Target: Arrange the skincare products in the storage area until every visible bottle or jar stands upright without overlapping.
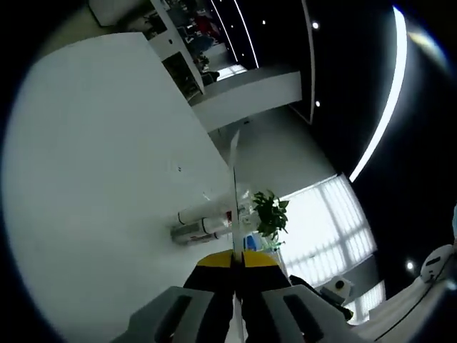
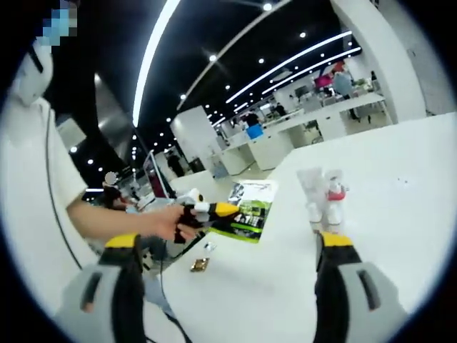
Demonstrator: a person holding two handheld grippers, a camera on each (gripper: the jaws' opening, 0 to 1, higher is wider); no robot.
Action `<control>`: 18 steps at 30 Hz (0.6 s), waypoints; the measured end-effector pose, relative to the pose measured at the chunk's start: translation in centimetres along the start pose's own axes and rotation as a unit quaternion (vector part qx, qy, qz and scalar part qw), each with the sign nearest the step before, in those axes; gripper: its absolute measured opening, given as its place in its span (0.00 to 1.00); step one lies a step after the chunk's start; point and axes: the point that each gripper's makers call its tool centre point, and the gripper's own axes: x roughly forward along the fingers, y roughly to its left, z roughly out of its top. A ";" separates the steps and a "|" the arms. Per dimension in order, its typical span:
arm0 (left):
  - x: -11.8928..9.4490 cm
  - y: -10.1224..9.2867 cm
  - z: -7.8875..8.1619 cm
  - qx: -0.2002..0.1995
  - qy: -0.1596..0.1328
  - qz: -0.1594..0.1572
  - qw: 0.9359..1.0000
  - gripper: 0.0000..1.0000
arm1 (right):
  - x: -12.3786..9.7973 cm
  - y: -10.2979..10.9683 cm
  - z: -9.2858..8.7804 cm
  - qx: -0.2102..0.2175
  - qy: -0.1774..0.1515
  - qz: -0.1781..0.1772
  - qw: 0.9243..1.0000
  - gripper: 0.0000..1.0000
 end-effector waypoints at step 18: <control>3.8 5.6 1.6 -0.030 0.033 0.019 0.999 0.01 | -1.6 -1.7 -2.4 0.025 0.033 -0.094 0.995 0.88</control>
